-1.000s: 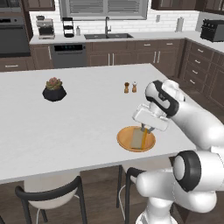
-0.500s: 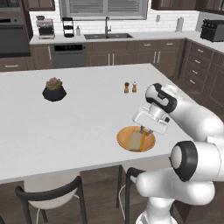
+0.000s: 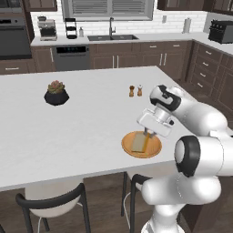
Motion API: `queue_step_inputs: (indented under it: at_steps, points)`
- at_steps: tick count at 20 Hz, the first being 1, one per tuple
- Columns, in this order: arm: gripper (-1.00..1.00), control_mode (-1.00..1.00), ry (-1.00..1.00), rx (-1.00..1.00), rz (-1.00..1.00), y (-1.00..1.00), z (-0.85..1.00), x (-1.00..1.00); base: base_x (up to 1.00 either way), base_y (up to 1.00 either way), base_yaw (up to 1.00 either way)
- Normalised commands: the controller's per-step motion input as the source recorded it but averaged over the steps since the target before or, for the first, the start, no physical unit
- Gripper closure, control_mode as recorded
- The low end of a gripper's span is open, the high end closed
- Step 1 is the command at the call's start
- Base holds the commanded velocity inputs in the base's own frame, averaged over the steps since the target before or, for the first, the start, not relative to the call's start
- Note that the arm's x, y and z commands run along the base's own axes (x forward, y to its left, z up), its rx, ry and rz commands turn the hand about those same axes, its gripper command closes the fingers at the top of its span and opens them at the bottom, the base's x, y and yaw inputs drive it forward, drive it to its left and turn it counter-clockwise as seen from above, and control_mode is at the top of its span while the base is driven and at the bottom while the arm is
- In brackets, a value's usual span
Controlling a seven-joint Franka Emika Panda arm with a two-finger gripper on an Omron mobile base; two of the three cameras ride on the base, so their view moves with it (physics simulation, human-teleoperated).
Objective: Start the toaster. Once the lever pops up, take the bread to the plate on the dining counter.
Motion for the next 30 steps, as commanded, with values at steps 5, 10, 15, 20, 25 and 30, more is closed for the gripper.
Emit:
queue_step_inputs:
  at_steps: [5,10,15,20,25,30]
  points:
    - [1.0,-1.0,-0.07,0.01,0.0,0.0,-0.11,0.37,0.0,0.0,0.0]
    - [1.0,-1.0,-0.1,0.01,-0.04,-0.07,-0.12,0.32,0.0,0.0,0.0]
    - [1.0,-1.0,-0.1,0.0,-0.06,-0.07,-0.23,0.2,0.0,0.0,0.0]
    - [1.0,-1.0,-0.1,0.0,-0.07,-0.1,-0.3,0.13,0.0,0.0,0.0]
    - [1.0,-1.0,-0.11,0.0,-0.03,-0.01,-0.31,0.05,0.0,0.0,0.0]
    - [1.0,-1.0,-0.09,0.0,-0.02,0.0,-0.25,0.14,0.0,0.0,0.0]
